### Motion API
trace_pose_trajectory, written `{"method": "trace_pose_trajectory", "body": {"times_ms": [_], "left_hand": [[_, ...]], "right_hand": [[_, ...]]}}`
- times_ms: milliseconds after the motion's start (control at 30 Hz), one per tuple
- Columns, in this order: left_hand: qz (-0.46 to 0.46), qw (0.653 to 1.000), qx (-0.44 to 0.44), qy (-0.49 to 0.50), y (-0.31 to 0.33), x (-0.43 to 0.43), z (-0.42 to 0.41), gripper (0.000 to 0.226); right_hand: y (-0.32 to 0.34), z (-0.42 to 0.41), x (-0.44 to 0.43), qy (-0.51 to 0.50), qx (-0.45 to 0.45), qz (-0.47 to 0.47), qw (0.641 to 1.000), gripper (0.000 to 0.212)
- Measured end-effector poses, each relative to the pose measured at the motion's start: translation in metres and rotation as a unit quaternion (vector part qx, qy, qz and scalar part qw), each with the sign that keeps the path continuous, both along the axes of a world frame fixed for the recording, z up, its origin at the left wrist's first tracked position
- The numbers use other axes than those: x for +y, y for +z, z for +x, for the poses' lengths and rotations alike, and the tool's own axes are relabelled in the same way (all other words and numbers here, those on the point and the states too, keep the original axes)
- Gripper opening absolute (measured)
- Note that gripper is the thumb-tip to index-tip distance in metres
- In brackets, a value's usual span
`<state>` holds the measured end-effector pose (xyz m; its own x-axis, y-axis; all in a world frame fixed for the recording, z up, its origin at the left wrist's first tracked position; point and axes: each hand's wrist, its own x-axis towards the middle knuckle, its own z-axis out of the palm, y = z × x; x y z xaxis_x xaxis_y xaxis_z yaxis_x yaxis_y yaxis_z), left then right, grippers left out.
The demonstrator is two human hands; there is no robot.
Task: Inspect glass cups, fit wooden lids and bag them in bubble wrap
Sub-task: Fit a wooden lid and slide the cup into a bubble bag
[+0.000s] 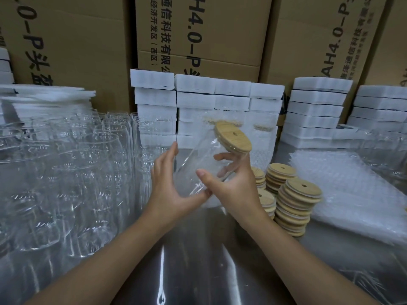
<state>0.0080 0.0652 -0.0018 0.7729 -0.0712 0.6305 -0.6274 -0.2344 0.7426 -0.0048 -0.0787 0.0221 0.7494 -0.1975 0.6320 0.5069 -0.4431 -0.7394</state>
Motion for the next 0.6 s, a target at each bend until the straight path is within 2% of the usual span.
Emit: {"method": "trace_pose_trajectory", "body": {"times_ms": [100, 233, 333, 467, 600], "left_hand": [[-0.119, 0.986, 0.111, -0.034, 0.002, -0.001, 0.003, 0.078], [-0.228, 0.943, 0.239, -0.039, 0.006, -0.010, 0.007, 0.013], [-0.263, 0.935, 0.239, -0.023, 0.006, -0.009, 0.007, 0.013], [-0.244, 0.949, 0.199, 0.018, 0.005, -0.005, 0.007, 0.009], [-0.227, 0.963, 0.138, 0.038, 0.008, -0.004, 0.005, 0.010]], "right_hand": [[0.002, 0.000, -0.002, -0.013, -0.034, 0.058, 0.998, 0.071], [0.001, 0.001, -0.003, -0.040, -0.038, 0.063, 0.996, 0.076], [0.000, 0.001, -0.003, -0.052, -0.031, 0.049, 0.997, 0.077], [0.002, -0.002, -0.003, -0.052, -0.030, 0.024, 0.998, 0.065], [0.000, -0.002, -0.002, -0.044, -0.033, 0.010, 0.998, 0.070]]}}
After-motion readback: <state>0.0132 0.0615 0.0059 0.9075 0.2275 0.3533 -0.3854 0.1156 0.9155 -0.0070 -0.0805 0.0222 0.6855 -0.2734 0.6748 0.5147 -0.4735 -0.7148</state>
